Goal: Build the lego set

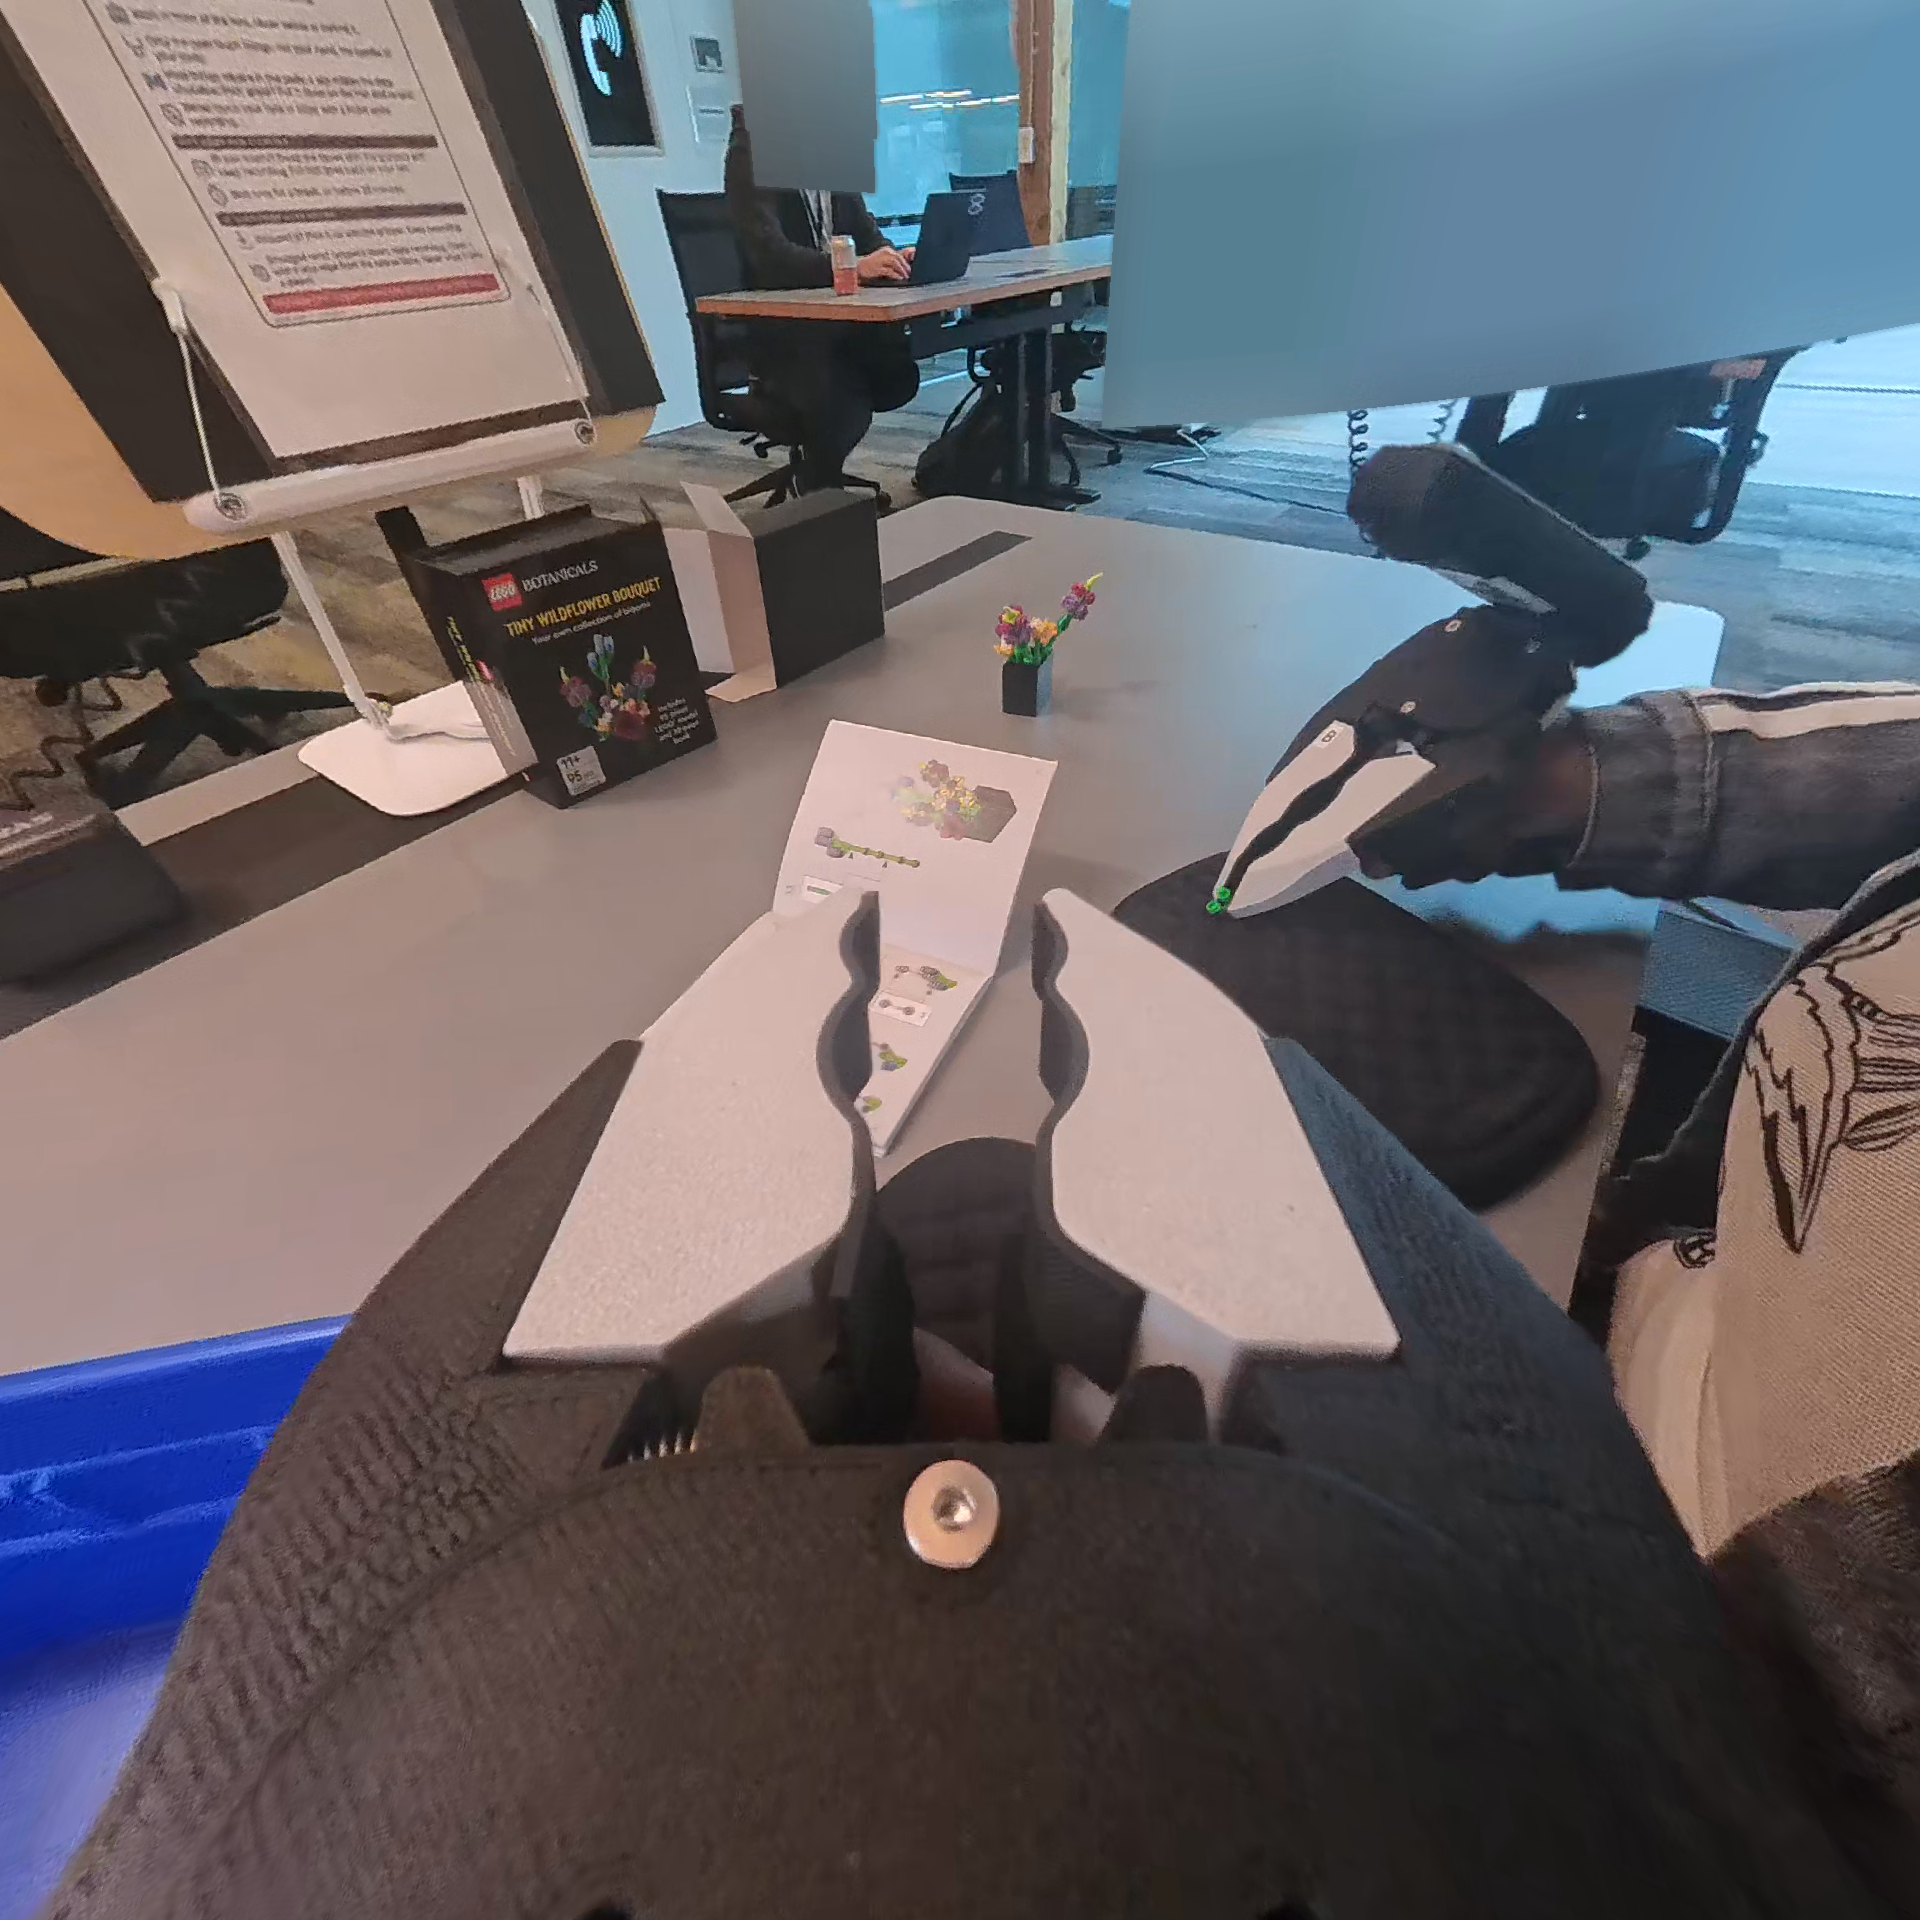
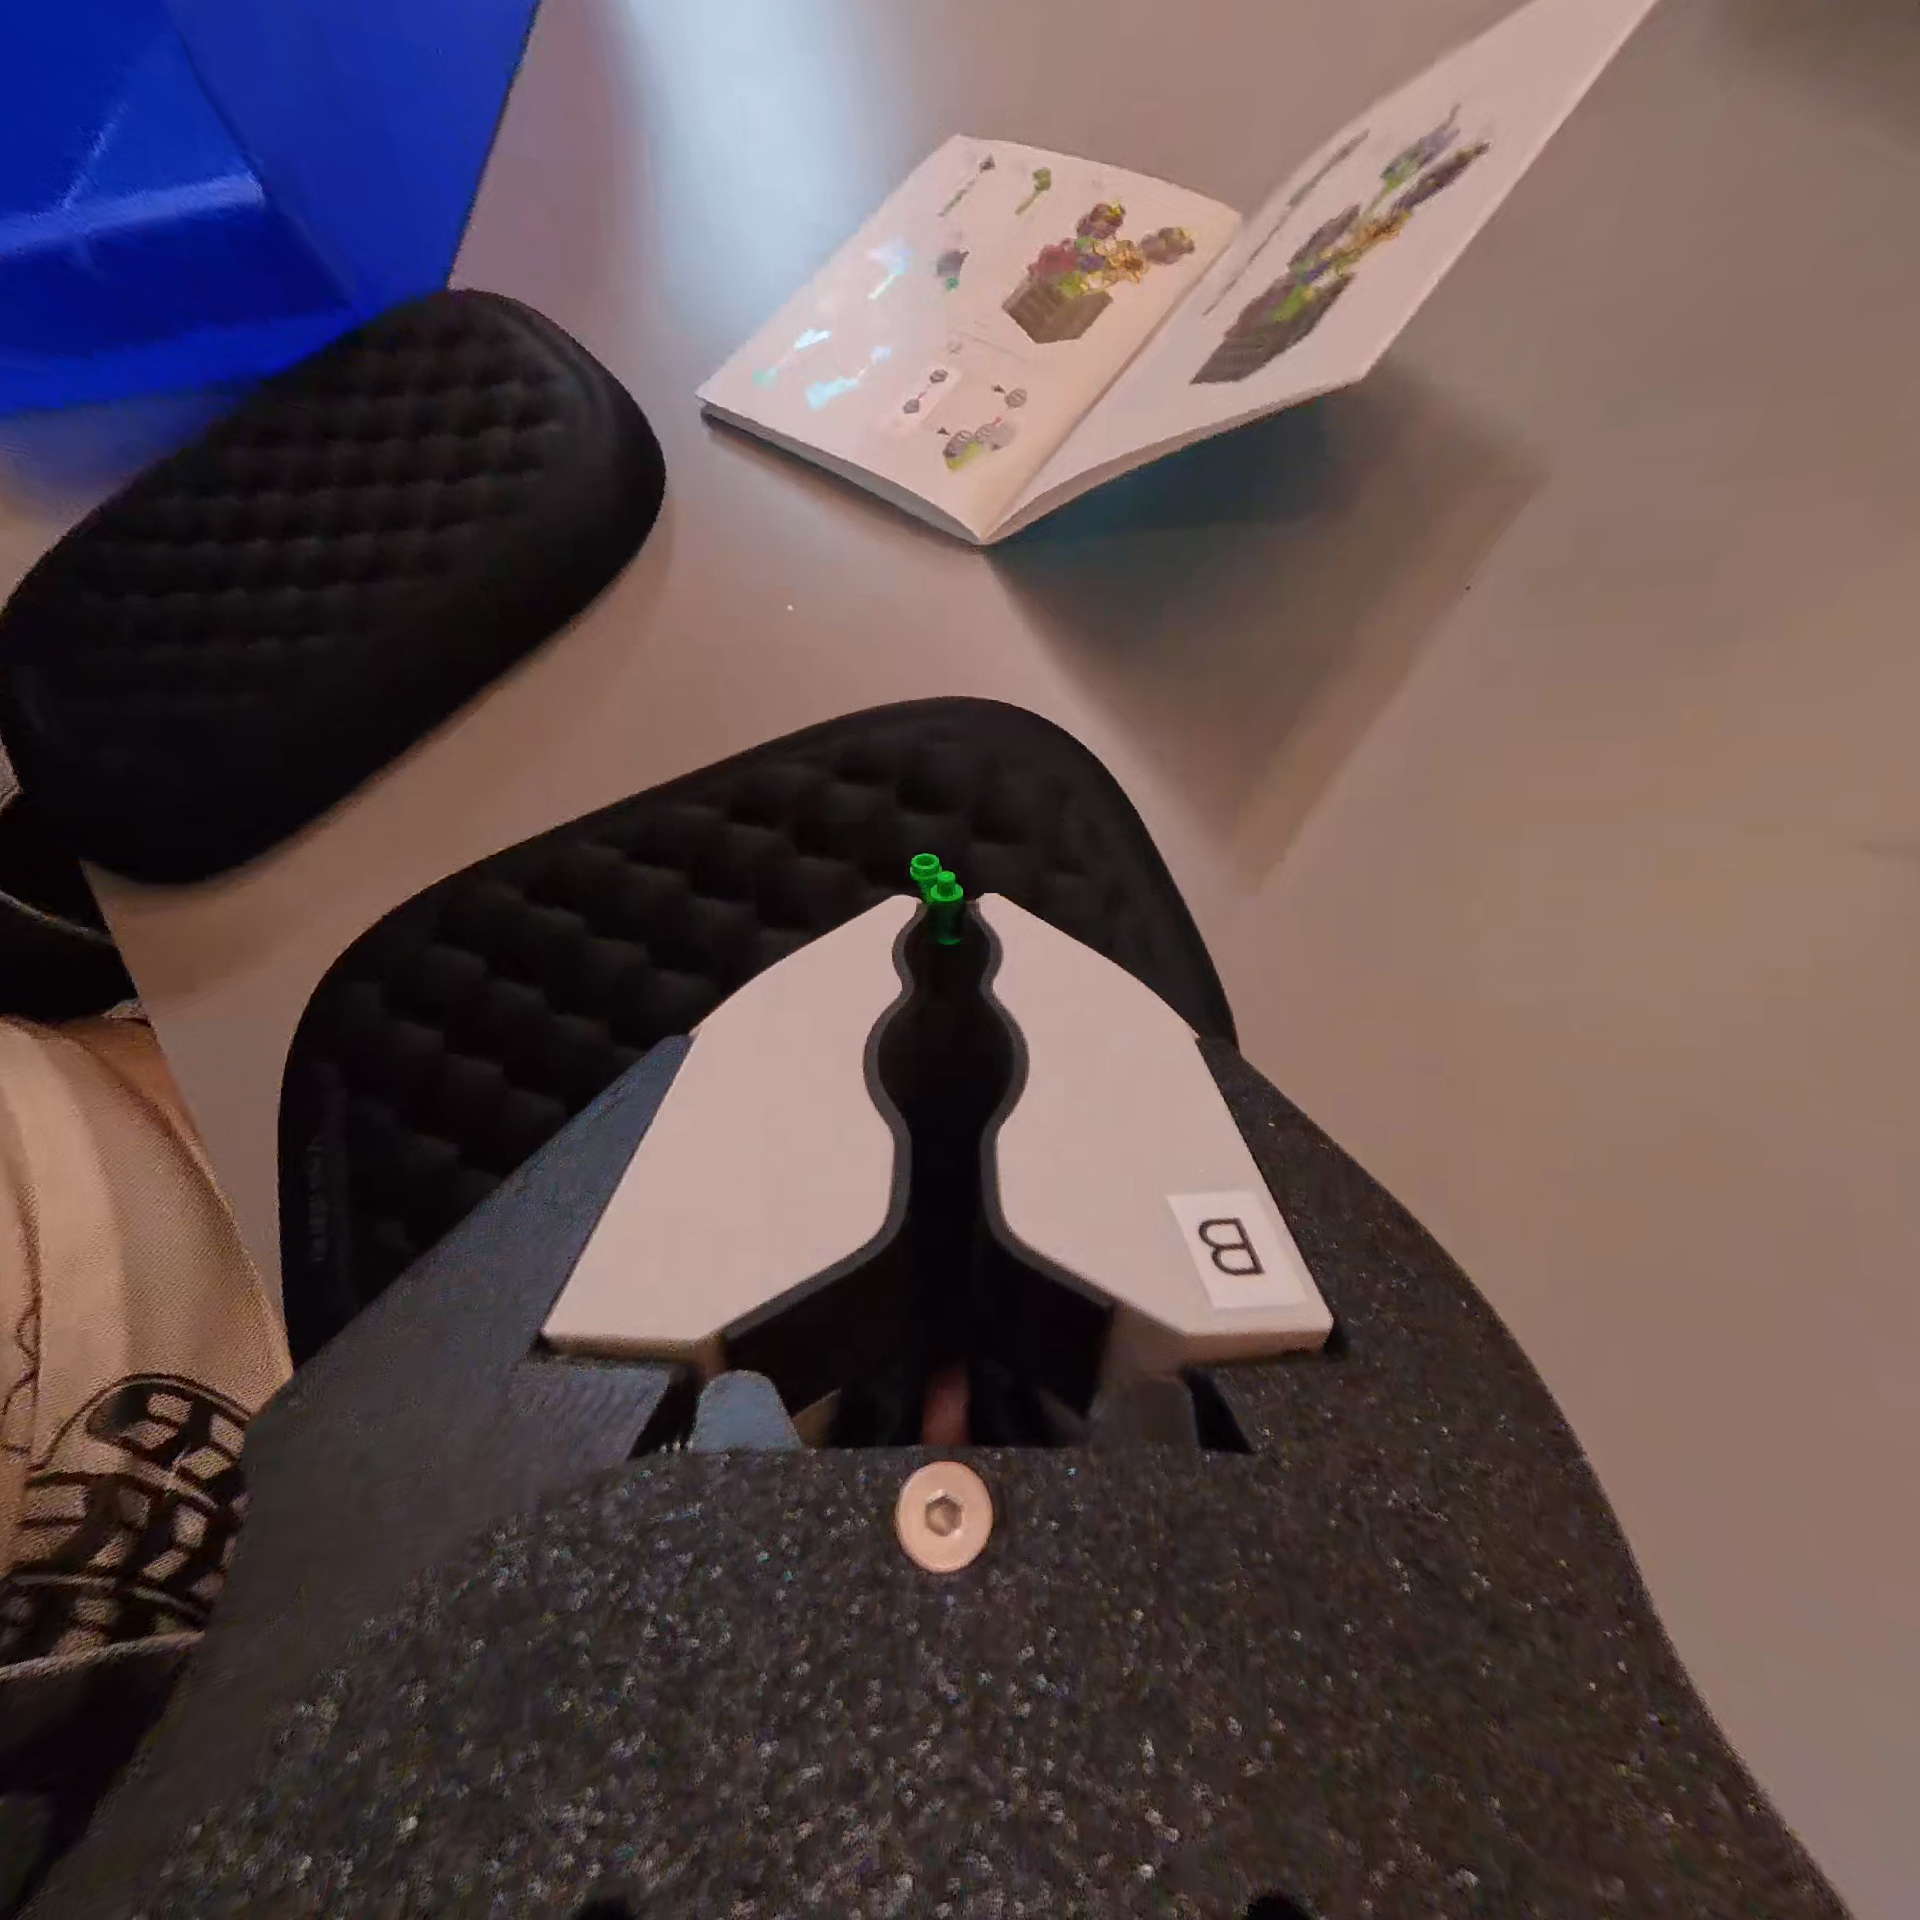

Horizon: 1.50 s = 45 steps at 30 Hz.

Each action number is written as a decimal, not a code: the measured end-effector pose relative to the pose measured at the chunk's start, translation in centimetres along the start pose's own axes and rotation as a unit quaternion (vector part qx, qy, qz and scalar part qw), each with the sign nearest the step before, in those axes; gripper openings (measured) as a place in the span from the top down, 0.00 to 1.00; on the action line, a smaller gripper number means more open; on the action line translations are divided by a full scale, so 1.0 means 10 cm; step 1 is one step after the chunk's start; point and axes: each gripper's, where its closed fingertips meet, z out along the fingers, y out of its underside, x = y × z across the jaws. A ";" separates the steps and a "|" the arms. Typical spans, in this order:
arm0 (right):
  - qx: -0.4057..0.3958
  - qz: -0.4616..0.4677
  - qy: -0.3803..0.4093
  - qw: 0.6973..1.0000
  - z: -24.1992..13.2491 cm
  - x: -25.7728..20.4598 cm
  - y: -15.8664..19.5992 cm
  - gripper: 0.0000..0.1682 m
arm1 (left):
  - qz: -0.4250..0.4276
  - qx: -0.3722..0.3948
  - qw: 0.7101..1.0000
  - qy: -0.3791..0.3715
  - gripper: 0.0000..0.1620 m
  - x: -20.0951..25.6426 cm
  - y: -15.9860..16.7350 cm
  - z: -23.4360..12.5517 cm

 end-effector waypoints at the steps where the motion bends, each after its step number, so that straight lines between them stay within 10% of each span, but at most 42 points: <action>1: -0.005 -0.002 0.003 1.000 0.00 0.01 0.00 0.96 | 0.002 -0.003 1.000 -0.001 0.82 -0.01 0.00 -0.01; 14: 0.076 -0.036 0.006 0.996 -0.13 -0.05 -0.17 0.79 | 0.007 -0.158 0.985 -0.065 0.79 -0.49 0.23 -0.79; 24: 0.110 -0.036 -0.004 0.993 -0.16 -0.08 -0.25 0.79 | 0.018 -0.510 0.860 0.026 0.83 -0.91 1.19 -1.25; 45: 0.123 -0.046 0.015 0.991 -0.29 0.00 -0.30 0.82 | -0.019 -0.560 0.828 0.025 0.96 -1.14 1.84 -1.03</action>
